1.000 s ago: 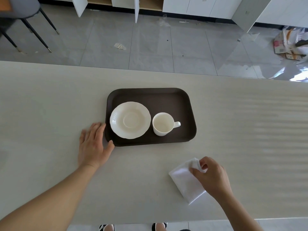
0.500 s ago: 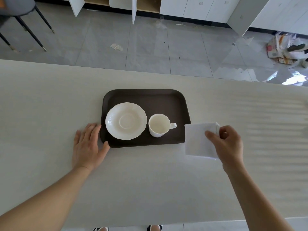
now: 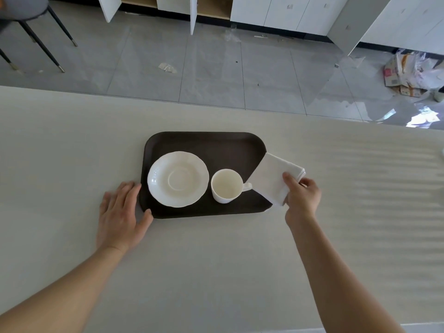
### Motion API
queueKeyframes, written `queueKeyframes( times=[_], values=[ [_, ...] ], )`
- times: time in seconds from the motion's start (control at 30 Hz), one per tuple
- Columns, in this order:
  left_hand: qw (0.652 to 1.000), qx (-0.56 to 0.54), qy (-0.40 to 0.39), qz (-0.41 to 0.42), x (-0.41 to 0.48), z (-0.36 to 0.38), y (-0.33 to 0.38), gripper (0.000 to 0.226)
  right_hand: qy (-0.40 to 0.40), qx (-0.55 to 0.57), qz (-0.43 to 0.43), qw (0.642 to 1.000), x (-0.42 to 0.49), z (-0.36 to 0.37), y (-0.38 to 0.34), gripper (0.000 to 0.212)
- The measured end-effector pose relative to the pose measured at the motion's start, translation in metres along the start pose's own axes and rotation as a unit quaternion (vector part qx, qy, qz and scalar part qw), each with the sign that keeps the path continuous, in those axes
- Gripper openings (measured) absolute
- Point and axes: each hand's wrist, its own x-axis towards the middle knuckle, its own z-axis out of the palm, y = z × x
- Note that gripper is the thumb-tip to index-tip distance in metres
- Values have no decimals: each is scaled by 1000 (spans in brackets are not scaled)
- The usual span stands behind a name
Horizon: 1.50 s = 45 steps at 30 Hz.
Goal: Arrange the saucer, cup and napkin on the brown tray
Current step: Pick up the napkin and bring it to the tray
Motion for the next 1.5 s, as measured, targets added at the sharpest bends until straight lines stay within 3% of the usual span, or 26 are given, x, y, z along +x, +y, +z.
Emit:
queueKeyframes(
  times=[0.07, 0.2, 0.6, 0.97, 1.23, 1.5],
  values=[
    [1000, 1, -1, 1, 0, 0, -1, 71, 4, 13, 8, 1000, -1, 6, 4, 27],
    [1000, 1, -6, -2, 1, 1, -2, 72, -32, 50, 5, 998, -7, 12, 13, 56],
    [1000, 1, -8, -2, 0, -3, 2, 73, -18, -81, -50, 995, -7, 0, 30, 27],
    [1000, -1, -6, 0, 1, -4, 3, 73, -29, -146, -120, 982, -18, -15, 28, 30],
    [1000, -2, -7, -3, 0, -4, 3, 72, -36, -267, -275, 923, -35, -21, 25, 32],
    [1000, 19, -8, -16, -2, -4, 4, 69, -106, -303, -380, 867, -39, 9, -8, 26]
  ],
)
